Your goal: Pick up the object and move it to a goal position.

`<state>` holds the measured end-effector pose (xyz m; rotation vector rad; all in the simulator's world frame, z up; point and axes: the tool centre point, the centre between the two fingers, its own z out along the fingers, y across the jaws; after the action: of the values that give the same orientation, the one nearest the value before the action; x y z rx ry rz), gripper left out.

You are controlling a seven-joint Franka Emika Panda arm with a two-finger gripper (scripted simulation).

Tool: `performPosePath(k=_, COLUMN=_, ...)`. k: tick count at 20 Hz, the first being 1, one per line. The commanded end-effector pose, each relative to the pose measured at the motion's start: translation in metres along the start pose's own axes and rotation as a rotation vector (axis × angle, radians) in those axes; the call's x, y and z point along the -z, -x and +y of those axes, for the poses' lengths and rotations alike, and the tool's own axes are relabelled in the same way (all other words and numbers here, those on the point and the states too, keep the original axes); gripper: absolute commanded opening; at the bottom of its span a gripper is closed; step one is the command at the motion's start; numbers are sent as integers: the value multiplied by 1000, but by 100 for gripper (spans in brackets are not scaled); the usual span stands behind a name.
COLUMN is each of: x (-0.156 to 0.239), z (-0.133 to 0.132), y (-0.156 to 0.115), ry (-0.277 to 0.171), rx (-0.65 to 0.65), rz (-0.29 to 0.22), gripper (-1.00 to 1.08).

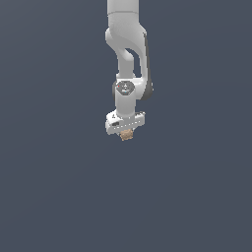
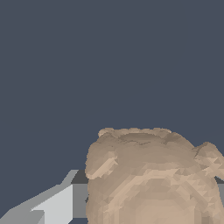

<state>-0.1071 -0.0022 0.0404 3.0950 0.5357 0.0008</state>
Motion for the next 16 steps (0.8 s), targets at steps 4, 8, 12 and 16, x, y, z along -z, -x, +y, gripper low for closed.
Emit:
performPosePath(k=4, x=6, z=2, y=0, ry=0, rx=0, rz=0, gripper=-100)
performPosePath(k=8, x=20, z=5, y=1, ry=0, rx=0, rz=0, gripper=-100)
performPosePath(k=12, x=43, z=11, y=2, ry=0, rx=0, rz=0, gripper=-100)
performPosePath(k=16, x=74, z=18, y=3, ry=0, rx=0, rz=0, gripper=-100)
